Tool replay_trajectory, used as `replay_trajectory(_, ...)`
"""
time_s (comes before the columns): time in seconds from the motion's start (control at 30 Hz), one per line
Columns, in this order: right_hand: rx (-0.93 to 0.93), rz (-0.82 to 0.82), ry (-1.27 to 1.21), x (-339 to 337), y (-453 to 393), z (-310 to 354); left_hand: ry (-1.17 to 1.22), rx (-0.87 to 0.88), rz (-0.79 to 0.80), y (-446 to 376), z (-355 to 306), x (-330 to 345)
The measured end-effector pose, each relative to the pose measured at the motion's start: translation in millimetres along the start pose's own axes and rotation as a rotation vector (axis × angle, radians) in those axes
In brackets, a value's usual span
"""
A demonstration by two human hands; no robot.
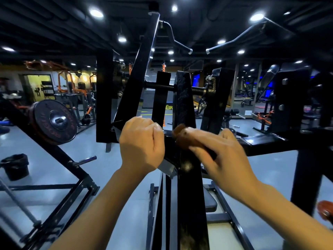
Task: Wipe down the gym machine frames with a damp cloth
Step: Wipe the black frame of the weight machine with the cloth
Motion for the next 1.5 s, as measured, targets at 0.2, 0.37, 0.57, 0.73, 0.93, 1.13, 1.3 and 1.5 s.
replay_trajectory(0.2, -0.068, 0.094, 0.024, -12, 19, -6, 0.006, 0.014, 0.023, -3, -2, -1)
replay_trajectory(0.37, -0.049, 0.019, -0.021, 3, 13, 9, 0.008, 0.013, 0.028, -2, 1, -1)
replay_trajectory(0.57, -0.064, 0.066, 0.003, -15, 32, -9, 0.019, 0.023, 0.009, -2, -1, 0)
replay_trajectory(0.73, -0.071, 0.048, 0.0, -6, 18, -1, 0.023, 0.036, 0.024, -3, -3, -1)
replay_trajectory(0.93, -0.151, 0.105, -0.029, -19, 35, -10, -0.008, -0.014, 0.073, -3, 0, 0)
replay_trajectory(1.13, 0.029, -0.094, -0.09, -2, 40, -6, -0.022, -0.009, 0.095, -6, -2, -3)
replay_trajectory(1.3, 0.132, -0.077, -0.015, -22, 58, -35, -0.033, -0.048, 0.138, -7, -5, -6)
replay_trajectory(1.5, 0.954, -0.231, -1.119, -31, 25, -53, 0.021, -0.162, 0.301, -13, -7, -8)
Point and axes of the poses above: each hand's wrist, its own y-axis away from the middle knuckle, its own x-axis out of the palm, z = x × y, the point moved 4 cm from there along -y, towards the middle knuckle, and after that the axes turned 5 degrees about -y, right-handed, at the moved point
